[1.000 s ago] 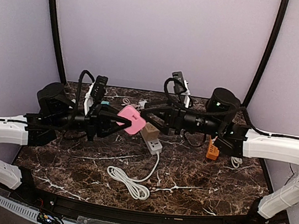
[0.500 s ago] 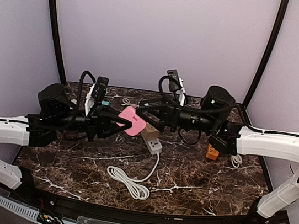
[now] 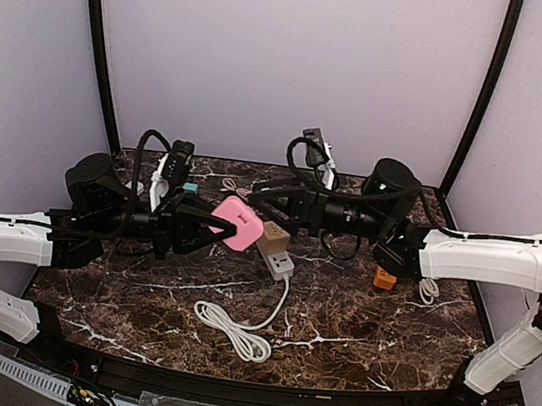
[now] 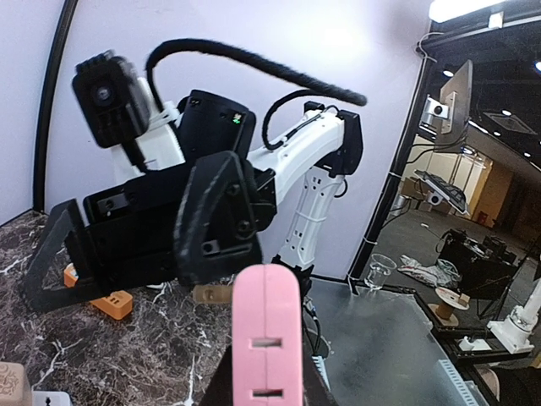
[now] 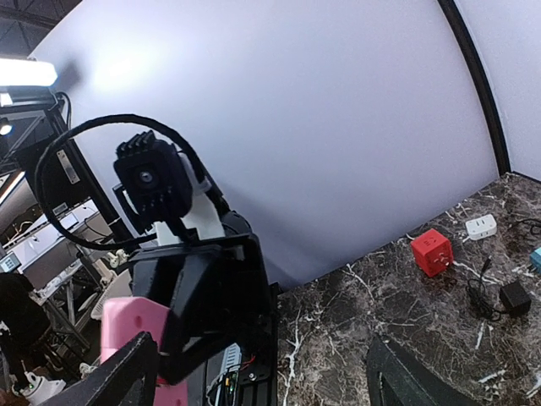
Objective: Pull the plug off the socket
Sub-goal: Adjust the plug.
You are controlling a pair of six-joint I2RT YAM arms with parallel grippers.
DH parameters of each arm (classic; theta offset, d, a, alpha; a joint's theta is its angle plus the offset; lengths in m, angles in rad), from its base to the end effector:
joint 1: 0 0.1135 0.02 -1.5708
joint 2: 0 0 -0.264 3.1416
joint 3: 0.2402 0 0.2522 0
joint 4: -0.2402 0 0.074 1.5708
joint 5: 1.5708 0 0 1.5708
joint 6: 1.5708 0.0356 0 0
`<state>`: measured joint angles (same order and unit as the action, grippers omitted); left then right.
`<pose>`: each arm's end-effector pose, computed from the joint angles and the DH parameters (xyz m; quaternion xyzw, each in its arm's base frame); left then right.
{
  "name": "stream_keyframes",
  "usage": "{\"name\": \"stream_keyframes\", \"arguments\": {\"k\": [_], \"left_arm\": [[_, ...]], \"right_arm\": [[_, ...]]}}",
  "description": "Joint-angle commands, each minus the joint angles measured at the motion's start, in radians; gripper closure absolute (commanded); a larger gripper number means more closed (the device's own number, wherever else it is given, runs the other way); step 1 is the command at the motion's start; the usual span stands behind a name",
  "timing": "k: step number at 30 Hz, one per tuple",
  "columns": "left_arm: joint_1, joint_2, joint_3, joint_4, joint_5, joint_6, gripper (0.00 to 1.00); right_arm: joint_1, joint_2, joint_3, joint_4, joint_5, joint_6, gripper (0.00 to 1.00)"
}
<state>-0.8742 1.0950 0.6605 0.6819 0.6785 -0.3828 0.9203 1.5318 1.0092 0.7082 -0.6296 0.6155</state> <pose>0.1402 -0.2024 0.3244 0.3956 0.4982 -0.6028 0.4816 0.1970 0.2935 0.3260 -0.3277 0.5639 0.6505 0.3891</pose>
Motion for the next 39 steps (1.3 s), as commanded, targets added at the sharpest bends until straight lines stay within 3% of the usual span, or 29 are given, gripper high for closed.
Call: {"name": "stream_keyframes", "arguments": {"k": [1,11,15,19,23,31,39], "left_arm": [[-0.009,-0.024,-0.015,0.08,0.044,-0.019,0.99],[-0.009,-0.028,-0.009,0.073,-0.006,-0.019,0.99],[-0.009,-0.048,0.001,0.002,-0.018,0.009,0.99],[-0.009,-0.087,0.031,-0.256,-0.043,0.14,0.99],[-0.009,-0.104,0.033,-0.362,-0.074,0.184,0.99],[-0.009,-0.059,0.05,-0.373,-0.05,0.133,0.99],[-0.009,-0.05,0.063,-0.352,-0.038,0.118,0.99]], "right_arm": [[-0.012,0.023,-0.027,0.056,-0.017,0.041,0.16],[0.007,0.032,-0.031,0.053,-0.055,0.028,0.18],[-0.045,-0.037,-0.009,-0.137,-0.042,-0.088,0.17],[-0.133,-0.113,0.021,-0.348,-0.059,-0.185,0.17],[-0.151,-0.166,0.01,-0.448,-0.125,-0.217,0.17],[-0.071,-0.168,-0.001,-0.417,-0.264,-0.117,0.25],[0.0,-0.122,0.024,-0.379,-0.287,-0.048,0.34]]}}
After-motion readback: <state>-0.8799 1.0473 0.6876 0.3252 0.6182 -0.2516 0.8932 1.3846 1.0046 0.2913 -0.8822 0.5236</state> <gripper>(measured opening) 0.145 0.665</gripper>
